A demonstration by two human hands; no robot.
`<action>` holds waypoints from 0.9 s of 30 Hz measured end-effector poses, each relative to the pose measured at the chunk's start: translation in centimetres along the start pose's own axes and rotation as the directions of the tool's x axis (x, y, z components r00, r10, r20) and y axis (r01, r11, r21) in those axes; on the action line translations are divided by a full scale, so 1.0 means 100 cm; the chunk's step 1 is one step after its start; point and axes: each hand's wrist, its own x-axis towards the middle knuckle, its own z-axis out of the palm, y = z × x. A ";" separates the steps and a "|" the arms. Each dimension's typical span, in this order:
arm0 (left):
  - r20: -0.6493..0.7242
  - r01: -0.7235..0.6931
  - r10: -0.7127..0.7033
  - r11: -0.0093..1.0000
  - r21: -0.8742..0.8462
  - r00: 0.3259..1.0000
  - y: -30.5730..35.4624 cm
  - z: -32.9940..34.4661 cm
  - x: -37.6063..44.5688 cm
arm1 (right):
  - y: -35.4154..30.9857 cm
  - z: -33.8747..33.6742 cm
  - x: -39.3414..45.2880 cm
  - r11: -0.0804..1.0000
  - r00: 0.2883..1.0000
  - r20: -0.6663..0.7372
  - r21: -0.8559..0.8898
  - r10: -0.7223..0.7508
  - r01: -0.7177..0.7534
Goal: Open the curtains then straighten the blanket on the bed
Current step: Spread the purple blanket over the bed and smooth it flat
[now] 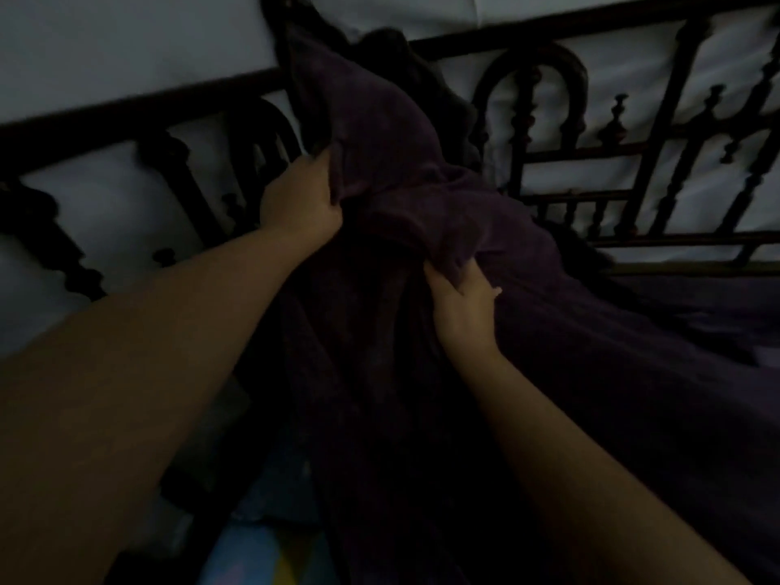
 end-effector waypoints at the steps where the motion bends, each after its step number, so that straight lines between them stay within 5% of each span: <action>1: 0.020 0.014 -0.015 0.998 0.063 1.000 -0.012 0.004 0.001 | 0.013 0.010 0.008 0.994 0.999 0.039 -0.103 -0.025 0.029; 4: 0.150 0.194 -0.222 0.965 0.177 0.964 -0.045 0.047 -0.012 | 0.090 0.020 0.021 0.808 0.925 0.345 -0.585 0.161 0.078; 6: 0.273 0.332 -0.388 0.915 0.229 0.881 -0.062 0.087 -0.034 | 0.154 0.012 0.008 0.566 0.751 0.438 -0.817 0.493 0.105; 8: 0.448 0.332 -0.468 0.876 0.351 0.762 -0.073 0.134 -0.062 | 0.211 0.004 -0.014 0.432 0.608 0.431 -0.888 0.667 0.156; 12: 0.755 0.262 -0.463 0.886 0.382 0.465 -0.083 0.224 -0.120 | 0.261 -0.003 -0.020 0.494 0.504 0.488 -0.859 0.713 0.133; 17: 0.743 0.303 -0.552 0.832 0.464 0.378 -0.091 0.274 -0.138 | 0.261 -0.026 0.013 0.642 0.391 0.610 -0.765 0.689 0.062; 18: 0.726 0.319 -0.574 0.817 0.480 0.379 -0.090 0.277 -0.136 | 0.256 -0.031 0.018 0.664 0.428 0.635 -0.741 0.643 0.102; 20: 0.701 0.361 -0.606 0.793 0.491 0.377 -0.090 0.286 -0.131 | 0.244 -0.045 0.036 0.701 0.658 0.614 -0.690 0.435 0.180; 22: 0.680 0.407 -0.621 0.779 0.478 0.389 -0.092 0.291 -0.129 | 0.235 -0.070 0.064 0.649 0.911 0.393 -0.727 0.126 0.224; 23: 0.667 0.429 -0.625 0.775 0.464 0.405 -0.093 0.293 -0.131 | 0.236 -0.085 0.079 0.583 0.966 0.258 -0.789 0.028 0.194; 25: 0.613 0.489 -0.635 0.766 0.418 0.469 -0.099 0.297 -0.139 | 0.250 -0.111 0.101 0.403 0.977 0.029 -0.913 0.214 -0.061; 27: 0.507 0.599 -0.665 0.736 0.317 0.548 -0.103 0.300 -0.148 | 0.274 -0.123 0.100 0.267 0.831 -0.086 -0.924 0.550 -0.272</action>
